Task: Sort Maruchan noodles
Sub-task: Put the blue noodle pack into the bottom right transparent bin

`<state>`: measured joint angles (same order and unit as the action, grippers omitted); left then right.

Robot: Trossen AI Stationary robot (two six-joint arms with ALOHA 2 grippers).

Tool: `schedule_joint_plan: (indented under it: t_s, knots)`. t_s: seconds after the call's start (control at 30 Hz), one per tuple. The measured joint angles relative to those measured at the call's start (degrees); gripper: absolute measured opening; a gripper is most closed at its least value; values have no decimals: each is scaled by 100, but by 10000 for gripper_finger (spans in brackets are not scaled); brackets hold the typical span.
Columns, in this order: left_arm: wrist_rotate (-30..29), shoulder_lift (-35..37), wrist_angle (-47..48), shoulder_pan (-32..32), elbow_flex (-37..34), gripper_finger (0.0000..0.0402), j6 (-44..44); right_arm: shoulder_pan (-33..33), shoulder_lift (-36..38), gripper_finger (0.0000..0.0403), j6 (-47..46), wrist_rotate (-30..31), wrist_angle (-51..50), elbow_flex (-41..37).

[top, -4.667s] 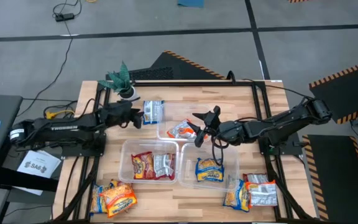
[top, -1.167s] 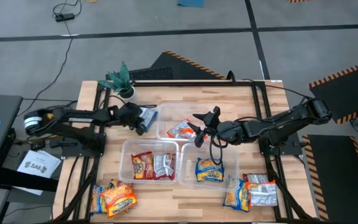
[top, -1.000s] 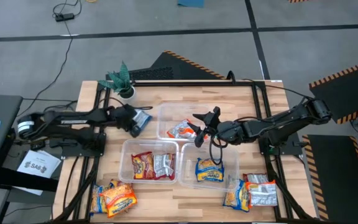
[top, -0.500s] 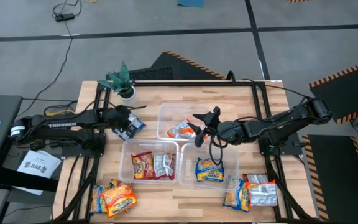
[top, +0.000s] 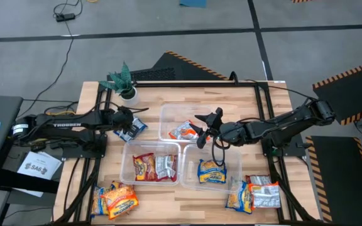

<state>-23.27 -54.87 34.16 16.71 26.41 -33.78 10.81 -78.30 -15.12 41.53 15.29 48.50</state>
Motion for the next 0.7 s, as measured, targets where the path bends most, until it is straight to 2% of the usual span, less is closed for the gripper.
schedule_joint_plan:
  t_s: [0.4, 0.57, 0.7]
  knots:
    - [-55, -31, -16, -2, 4, 241, 7, -9, 0, 240, 1, -2, 0, 1]
    - [-55, -31, -18, -2, 4, 277, 2, -9, 0, 240, 1, -1, 0, 1]
    - [-13, -36, -20, -2, 4, 289, 4, -9, 0, 240, 1, 1, 0, -1]
